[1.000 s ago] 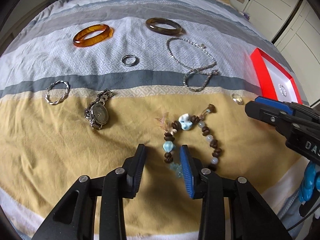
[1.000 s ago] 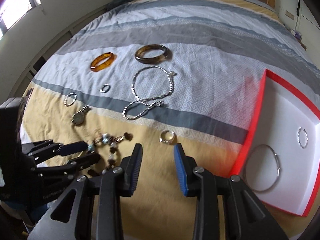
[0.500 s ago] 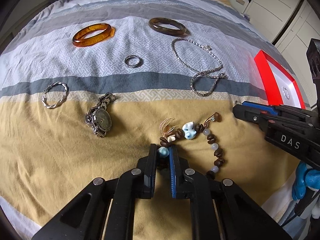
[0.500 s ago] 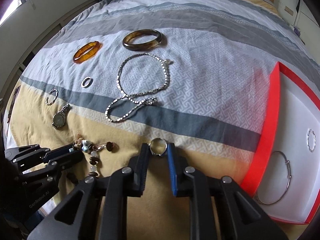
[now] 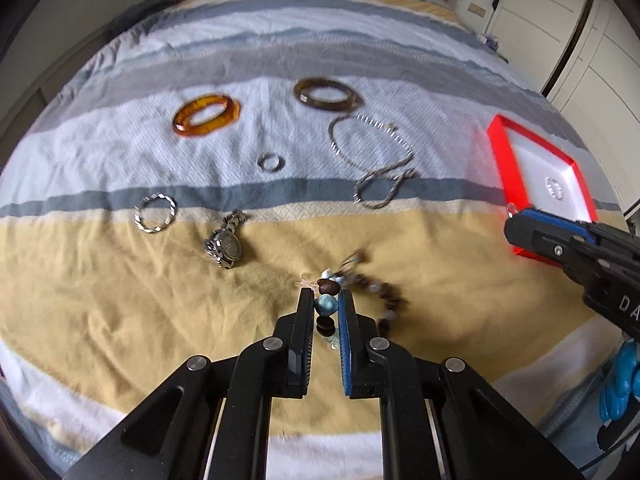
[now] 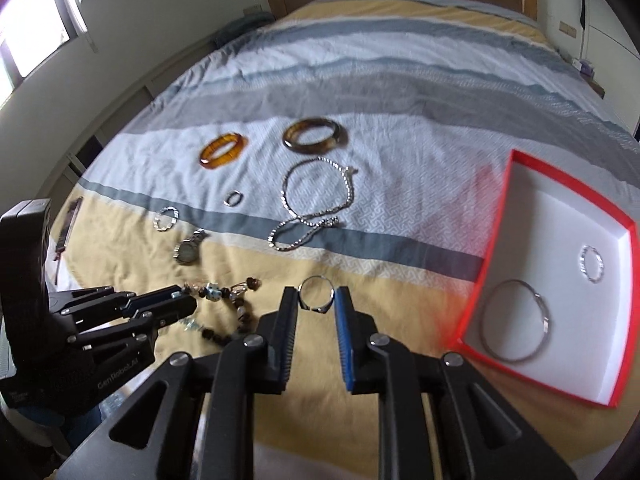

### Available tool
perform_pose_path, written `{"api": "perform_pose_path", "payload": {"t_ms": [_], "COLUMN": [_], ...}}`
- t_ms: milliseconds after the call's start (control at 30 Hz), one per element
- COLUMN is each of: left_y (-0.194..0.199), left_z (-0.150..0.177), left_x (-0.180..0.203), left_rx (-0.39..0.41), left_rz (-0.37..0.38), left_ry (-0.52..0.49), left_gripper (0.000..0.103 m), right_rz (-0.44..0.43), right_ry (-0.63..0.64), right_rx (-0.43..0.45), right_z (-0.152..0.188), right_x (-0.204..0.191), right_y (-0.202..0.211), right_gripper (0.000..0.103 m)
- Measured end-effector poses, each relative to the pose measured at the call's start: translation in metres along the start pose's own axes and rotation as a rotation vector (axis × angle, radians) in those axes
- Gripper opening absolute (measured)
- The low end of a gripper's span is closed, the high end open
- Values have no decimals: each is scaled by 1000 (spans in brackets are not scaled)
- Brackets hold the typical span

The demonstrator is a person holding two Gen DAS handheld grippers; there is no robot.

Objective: Organize jewelry
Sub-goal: 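Grasp the brown-and-blue beaded bracelet with the left tool while the right tool grasps a small silver ring, then carry the beaded bracelet and silver ring in both tools into the red box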

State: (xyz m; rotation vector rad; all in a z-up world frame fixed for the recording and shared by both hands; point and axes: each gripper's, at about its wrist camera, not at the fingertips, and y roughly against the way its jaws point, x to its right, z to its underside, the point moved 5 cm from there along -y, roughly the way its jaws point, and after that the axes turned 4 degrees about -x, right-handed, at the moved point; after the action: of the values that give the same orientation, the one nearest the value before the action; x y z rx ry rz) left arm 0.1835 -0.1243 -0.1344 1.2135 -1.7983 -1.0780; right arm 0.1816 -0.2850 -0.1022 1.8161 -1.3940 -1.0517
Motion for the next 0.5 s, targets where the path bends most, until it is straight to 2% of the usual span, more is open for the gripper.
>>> {"api": "perform_pose_path", "payload": {"t_ms": [500], "left_y": [100], "left_z": [11], "left_x": [43], "left_rx": [160], "left_rz": [-31], "left_ry": [-45], "left_gripper": [11], "right_rz": [24], "right_ry": [-28], "right_rx": [167], "right_z": [40], "right_x": [7], "right_y": [111], "right_gripper": [18]}}
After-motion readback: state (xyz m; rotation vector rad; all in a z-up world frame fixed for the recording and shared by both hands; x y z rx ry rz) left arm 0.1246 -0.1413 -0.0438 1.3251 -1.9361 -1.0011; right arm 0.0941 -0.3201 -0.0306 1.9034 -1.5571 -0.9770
